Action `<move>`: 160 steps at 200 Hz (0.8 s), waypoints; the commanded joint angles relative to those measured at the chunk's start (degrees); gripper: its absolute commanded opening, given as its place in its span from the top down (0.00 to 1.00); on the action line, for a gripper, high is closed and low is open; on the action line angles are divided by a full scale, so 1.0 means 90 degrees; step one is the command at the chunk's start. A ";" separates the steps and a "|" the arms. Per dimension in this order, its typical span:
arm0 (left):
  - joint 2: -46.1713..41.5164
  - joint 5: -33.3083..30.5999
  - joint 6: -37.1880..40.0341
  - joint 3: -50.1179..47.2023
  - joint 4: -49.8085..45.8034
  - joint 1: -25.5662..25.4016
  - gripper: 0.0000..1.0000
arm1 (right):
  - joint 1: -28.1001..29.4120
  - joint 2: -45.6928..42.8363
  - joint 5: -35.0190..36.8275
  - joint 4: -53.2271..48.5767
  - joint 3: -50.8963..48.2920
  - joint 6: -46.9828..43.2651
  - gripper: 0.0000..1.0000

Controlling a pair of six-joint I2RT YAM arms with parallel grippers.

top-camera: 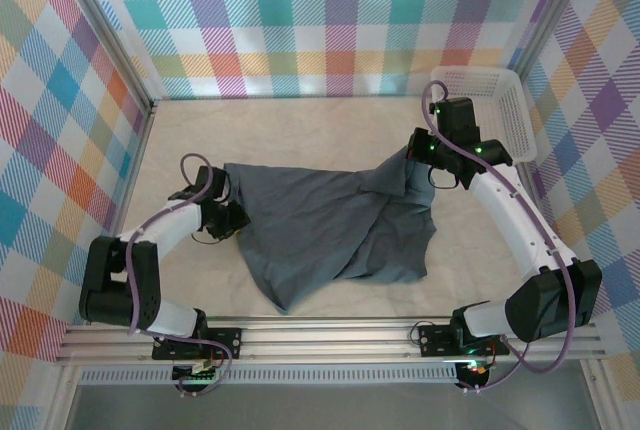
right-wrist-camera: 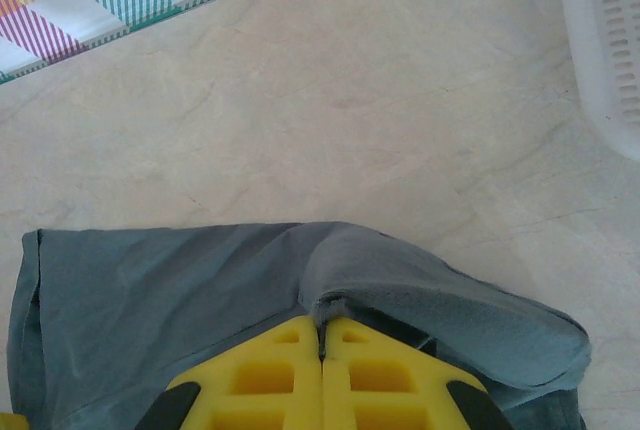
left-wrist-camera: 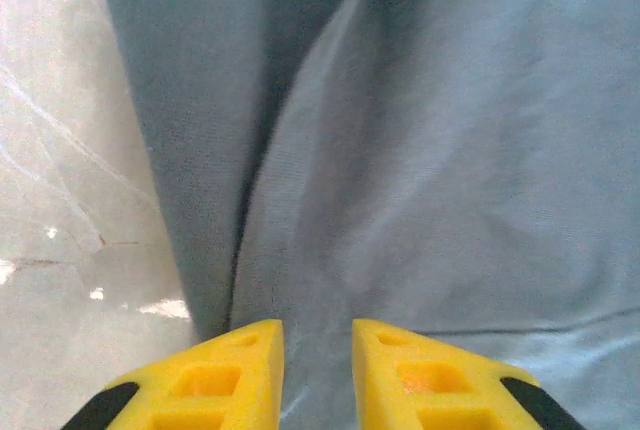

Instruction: Fold the inside-out t-shirt

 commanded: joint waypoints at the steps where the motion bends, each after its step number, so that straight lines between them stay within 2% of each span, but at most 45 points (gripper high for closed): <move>1: 0.0158 -0.0177 0.0153 0.0024 -0.0036 -0.0026 0.70 | -0.0002 -0.0130 0.0024 0.0027 -0.0018 -0.0013 1.00; 51: -0.0303 -0.0994 0.0354 0.0102 -0.0531 -0.0020 0.61 | 0.0001 -0.0139 0.0005 0.0060 -0.0042 0.0029 1.00; 82: -0.0129 -0.0446 0.0299 0.0059 -0.0324 -0.0016 0.60 | -0.0003 -0.0060 -0.0064 0.0081 0.0014 0.0074 1.00; 97: -0.0133 -0.0242 0.0170 -0.0026 -0.0019 -0.0016 0.62 | 0.0000 -0.0058 -0.0061 0.0063 0.0033 0.0074 1.00; 117: -0.0025 -0.0195 0.0105 0.0049 0.0050 -0.0016 0.64 | -0.0002 -0.0072 -0.0027 0.0045 0.0036 0.0056 1.00; 139: 0.0036 -0.0174 0.0108 0.0110 0.0081 -0.0016 0.71 | 0.0000 -0.0087 -0.0008 0.0026 0.0036 0.0030 1.00; 160: 0.0140 -0.0314 0.0161 0.0166 -0.0058 -0.0021 0.68 | -0.0001 -0.0093 -0.0009 0.0026 0.0041 0.0044 1.00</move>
